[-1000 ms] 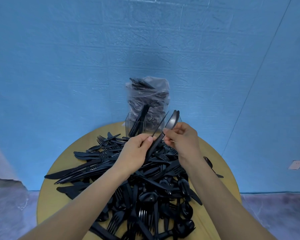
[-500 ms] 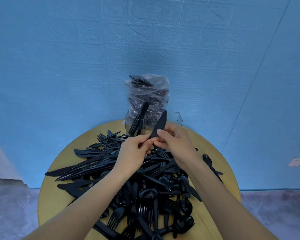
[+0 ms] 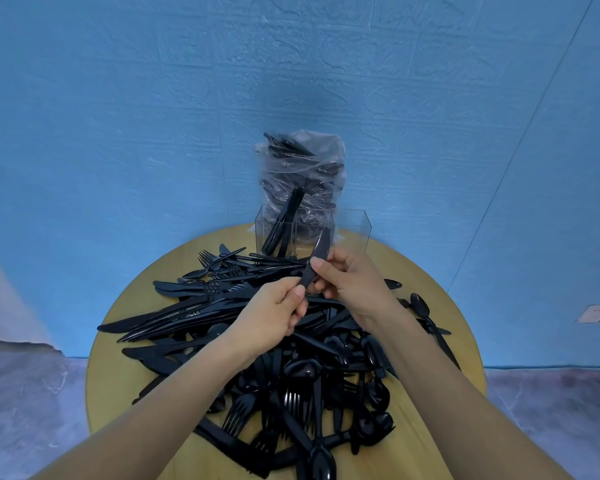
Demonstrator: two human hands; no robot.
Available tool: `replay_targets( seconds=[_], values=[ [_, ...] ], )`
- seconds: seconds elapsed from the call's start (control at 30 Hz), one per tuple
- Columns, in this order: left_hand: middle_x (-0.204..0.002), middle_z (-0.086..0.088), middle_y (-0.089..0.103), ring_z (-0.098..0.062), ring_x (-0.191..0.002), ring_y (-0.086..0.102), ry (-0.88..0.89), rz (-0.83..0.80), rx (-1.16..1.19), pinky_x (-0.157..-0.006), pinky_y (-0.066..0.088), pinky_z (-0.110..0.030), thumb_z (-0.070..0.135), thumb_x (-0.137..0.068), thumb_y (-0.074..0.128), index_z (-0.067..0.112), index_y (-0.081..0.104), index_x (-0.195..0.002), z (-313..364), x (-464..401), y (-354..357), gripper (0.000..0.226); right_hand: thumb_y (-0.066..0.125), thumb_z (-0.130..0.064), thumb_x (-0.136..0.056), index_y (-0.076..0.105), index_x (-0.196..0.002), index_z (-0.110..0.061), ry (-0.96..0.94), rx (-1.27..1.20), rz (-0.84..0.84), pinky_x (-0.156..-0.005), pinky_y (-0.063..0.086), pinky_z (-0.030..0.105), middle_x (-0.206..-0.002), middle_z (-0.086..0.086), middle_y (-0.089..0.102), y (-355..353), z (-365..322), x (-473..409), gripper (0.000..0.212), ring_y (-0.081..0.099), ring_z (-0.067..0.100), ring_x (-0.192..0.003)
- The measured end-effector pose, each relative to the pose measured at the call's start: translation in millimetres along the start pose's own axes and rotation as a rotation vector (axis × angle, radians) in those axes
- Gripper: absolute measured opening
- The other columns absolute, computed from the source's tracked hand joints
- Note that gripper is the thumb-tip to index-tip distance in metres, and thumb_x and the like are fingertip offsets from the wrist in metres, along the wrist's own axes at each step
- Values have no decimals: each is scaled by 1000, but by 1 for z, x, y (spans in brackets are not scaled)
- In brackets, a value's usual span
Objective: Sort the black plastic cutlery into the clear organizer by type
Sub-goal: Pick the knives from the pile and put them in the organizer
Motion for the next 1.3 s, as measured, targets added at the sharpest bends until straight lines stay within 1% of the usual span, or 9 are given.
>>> replay_targets(
  seconds=[0.1,0.2,0.37,0.5,0.63,0.77,1.03,1.17,1.3],
  values=[
    [-55,11,43,-3,-47,34,-71,101,51,-46,28,-18,14,-102,33,10,60,-102,-15,0,-18,28,50,-18,-97,64,-90,-10,13,133,48,-60,45,18,-75,-1,64,-5,12,-11,17,56,6,-66],
    [-57,8,44,-6,-48,34,-133,209,74,-47,30,-19,14,-103,33,14,61,-99,-30,-2,-43,28,51,-19,-96,64,-96,-15,29,435,151,-77,42,24,-88,-7,61,-25,26,-25,13,55,9,-84],
    [-64,2,45,-8,-51,36,-148,305,80,-50,32,-22,15,-103,32,14,61,-98,-40,-15,-73,29,56,-15,-93,60,-112,-11,11,759,186,-84,36,22,-114,6,56,-39,41,-61,19,51,15,-98],
    [-63,3,46,-7,-49,37,-136,325,68,-51,34,-22,15,-103,32,13,61,-99,-44,-29,-81,29,59,-25,-92,56,-121,-14,-48,927,107,-101,38,35,-126,7,53,-27,44,-91,32,47,25,-118],
    [-63,3,46,-7,-48,37,-135,332,75,-51,34,-22,15,-103,33,15,62,-99,-49,-39,-84,29,59,-35,-91,49,-132,-17,-91,1067,-77,-103,35,37,-134,6,48,4,49,-106,45,42,25,-123],
    [-63,3,47,-6,-47,37,-136,328,89,-50,34,-21,15,-103,33,17,61,-97,-54,-43,-83,29,57,-40,-91,41,-138,-22,-51,1172,-222,-109,28,45,-143,5,43,24,64,-113,52,35,28,-131],
    [-63,3,48,-6,-47,38,-134,325,103,-50,34,-22,15,-103,33,19,61,-93,-57,-46,-83,29,56,-33,-92,58,-118,-23,-111,1255,-213,-101,28,40,-125,4,52,24,58,-113,28,40,25,-122],
    [-62,4,48,-6,-48,38,-131,328,85,-50,35,-22,15,-103,33,18,62,-95,-56,-45,-83,30,53,-31,-95,63,-115,-23,-203,1232,-199,-91,37,37,-113,4,55,21,47,-106,24,45,24,-111],
    [-63,4,48,-7,-49,37,-107,344,97,-51,34,-23,14,-103,33,18,62,-94,-49,-43,-85,30,53,-26,-95,66,-113,-20,-254,1133,-121,-83,44,37,-102,3,58,9,30,-99,23,52,22,-99]
  ],
)
Point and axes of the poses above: each hand's wrist, its own x-axis away from the middle knuckle, its own y-axis out of the palm, z = x × y, the point moved 9 cm from there along -x, towards the middle knuckle
